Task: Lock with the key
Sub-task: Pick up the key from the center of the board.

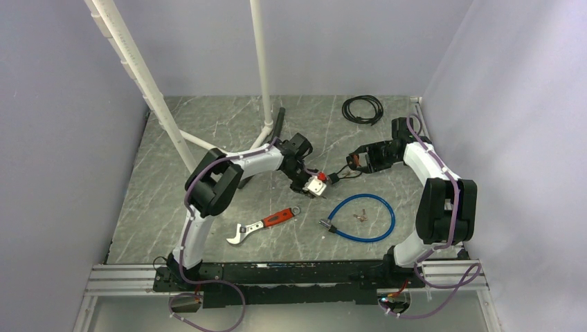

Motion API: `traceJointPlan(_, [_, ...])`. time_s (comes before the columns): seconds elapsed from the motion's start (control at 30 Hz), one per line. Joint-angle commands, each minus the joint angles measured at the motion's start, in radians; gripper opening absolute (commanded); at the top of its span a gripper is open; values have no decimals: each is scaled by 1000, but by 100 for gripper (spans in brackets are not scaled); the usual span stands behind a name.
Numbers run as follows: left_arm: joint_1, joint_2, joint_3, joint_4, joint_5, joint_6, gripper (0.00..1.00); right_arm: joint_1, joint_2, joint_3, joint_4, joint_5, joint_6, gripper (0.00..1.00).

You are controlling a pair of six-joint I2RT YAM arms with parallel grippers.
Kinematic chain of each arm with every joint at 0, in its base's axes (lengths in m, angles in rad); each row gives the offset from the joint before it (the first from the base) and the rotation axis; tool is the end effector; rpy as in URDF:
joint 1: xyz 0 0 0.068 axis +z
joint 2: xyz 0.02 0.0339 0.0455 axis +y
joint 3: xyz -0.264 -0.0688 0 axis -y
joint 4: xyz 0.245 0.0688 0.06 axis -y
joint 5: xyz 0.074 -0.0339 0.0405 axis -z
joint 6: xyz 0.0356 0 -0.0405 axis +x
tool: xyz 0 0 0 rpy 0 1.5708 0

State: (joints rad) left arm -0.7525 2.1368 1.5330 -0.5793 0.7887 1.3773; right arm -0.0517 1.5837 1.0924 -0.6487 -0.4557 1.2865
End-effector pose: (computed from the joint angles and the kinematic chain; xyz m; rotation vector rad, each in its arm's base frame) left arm 0.3001 -0.3156 0.1549 2.2153 1.0009 -0.8133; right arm 0.3124 -0.0005 0.2185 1.6905 2.3759 0.9195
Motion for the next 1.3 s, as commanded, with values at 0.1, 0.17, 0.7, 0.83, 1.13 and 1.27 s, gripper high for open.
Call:
traceJointPlan(0.1, [24,79,110,-186,10,108,43,-12,-4,9,30,-37,16,0])
traceJointPlan(0.17, [26,95,127,-207,6,100,40,-13,-4,9,32,-36,16,0])
traceJointPlan(0.7, [29,13,186,-151,30,-232,10,-13,-4,30,33,-26,0,0])
traceJointPlan(0.83, [26,-71,178,-64,-19,-497,0,-13,-2,63,21,-1,1,0])
traceJointPlan(1.13, [-11,-134,280,5,-377,-1021,0,-3,9,110,-29,44,35,0])
traceJointPlan(1.27, [-35,-133,312,2,-427,-1120,0,7,10,107,-35,41,65,0])
